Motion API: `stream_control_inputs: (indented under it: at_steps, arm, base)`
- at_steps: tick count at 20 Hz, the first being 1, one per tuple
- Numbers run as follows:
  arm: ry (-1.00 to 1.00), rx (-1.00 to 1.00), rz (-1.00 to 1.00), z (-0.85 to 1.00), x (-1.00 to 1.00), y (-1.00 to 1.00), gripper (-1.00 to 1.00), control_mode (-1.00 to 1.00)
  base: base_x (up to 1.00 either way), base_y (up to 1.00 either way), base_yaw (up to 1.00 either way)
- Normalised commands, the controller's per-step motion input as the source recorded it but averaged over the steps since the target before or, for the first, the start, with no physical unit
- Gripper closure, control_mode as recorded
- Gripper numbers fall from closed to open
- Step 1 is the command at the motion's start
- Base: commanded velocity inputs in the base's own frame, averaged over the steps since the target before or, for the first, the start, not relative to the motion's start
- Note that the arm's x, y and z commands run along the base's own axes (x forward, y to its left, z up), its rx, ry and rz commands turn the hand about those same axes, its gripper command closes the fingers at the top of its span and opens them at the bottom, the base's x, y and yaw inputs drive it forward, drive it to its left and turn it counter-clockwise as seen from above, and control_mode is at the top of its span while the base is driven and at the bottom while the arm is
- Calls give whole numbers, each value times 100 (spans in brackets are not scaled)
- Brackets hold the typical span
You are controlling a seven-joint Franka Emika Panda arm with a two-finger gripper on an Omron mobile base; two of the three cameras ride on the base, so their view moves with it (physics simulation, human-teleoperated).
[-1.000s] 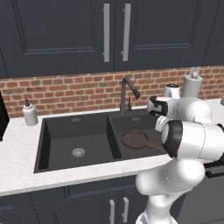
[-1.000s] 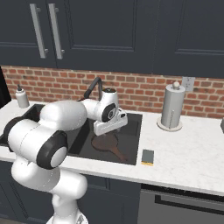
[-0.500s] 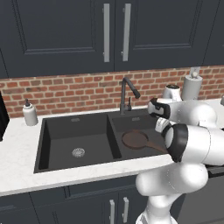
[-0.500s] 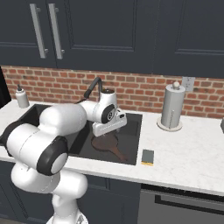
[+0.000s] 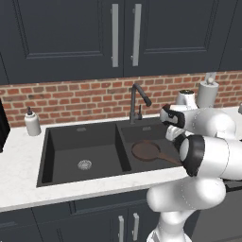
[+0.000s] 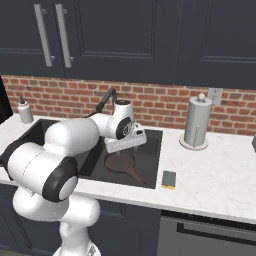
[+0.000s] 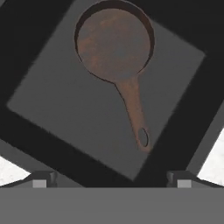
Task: Pick the pan and sponge and place them into the sink. Then turn on the water.
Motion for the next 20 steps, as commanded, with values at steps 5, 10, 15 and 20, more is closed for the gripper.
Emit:
stream_control_inputs:
  at_steps: [5, 10, 15, 20]
  arm:
    - [0, 0, -43, 14, 0, -2, -100, -100]
    - [0, 0, -29, 1, 0, -13, -100, -100]
    - [0, 0, -8, 0, 0, -38, -100, -100]
    - [0, 0, -4, 0, -8, -28, -100, -100]
  base:
    - [0, 0, 0]
    - [0, 0, 0]
    - [0, 0, 0]
    - [0, 0, 0]
